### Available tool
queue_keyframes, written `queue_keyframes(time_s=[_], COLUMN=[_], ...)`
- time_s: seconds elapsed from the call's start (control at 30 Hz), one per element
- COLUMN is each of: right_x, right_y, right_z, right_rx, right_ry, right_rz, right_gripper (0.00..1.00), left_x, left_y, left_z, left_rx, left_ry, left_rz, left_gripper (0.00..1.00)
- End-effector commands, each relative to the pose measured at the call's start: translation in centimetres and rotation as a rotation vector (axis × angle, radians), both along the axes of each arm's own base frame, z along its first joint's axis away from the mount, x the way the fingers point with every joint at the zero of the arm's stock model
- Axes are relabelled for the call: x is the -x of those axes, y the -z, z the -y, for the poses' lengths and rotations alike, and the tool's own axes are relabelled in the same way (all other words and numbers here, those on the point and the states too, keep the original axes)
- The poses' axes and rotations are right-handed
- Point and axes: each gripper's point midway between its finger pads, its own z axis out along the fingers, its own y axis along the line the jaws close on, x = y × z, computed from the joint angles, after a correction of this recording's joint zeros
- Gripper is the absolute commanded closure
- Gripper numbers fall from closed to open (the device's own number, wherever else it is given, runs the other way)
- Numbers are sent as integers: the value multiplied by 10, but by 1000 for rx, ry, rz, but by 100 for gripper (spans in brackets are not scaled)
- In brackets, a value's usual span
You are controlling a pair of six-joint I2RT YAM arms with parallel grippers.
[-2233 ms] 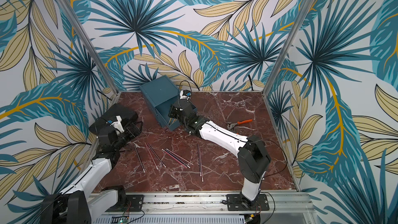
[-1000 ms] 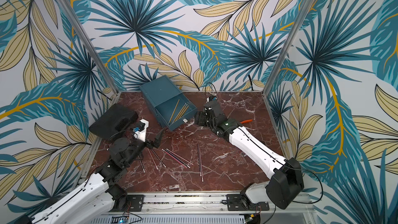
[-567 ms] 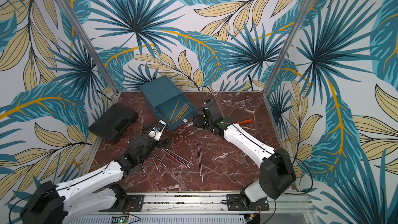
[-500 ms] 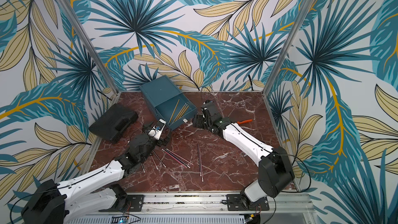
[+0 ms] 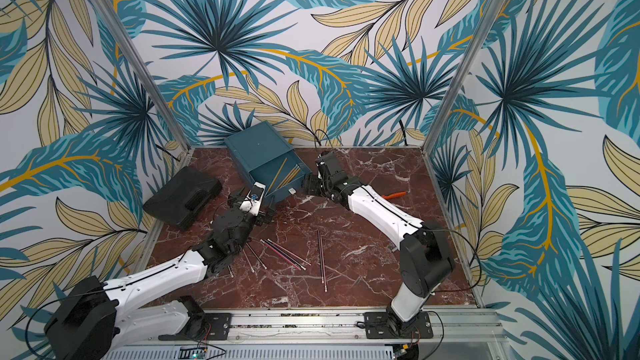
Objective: Please place the pencils in the drawer according to their color
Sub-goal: Close the drawer in the storage box.
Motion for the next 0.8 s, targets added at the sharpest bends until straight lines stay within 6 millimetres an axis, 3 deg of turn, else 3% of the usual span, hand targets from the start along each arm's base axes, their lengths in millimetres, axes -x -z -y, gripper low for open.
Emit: queue_keyframes(time_s=[0.0,0.3,0.6,0.77], right_x=[-14,-46,-74,-83], right_y=[-6,-8,-5,-8], right_z=[-15,-38,-55,-60], right_rx=[-27,-63,-102,-140], right_ry=[-36,-42,-23,-5], right_rz=[22,39,53,74], right_gripper=[20,20,20,20], left_x=[-9,-23,-36,-44], left_y=[-25,-26,-25,-22], left_z=[-10,-49,-66,-78], left_rx=[57,187,256,293], left_ry=[-80,-221,-256,-315], left_rz=[64,24,2,-13], left_gripper=[0,0,0,6])
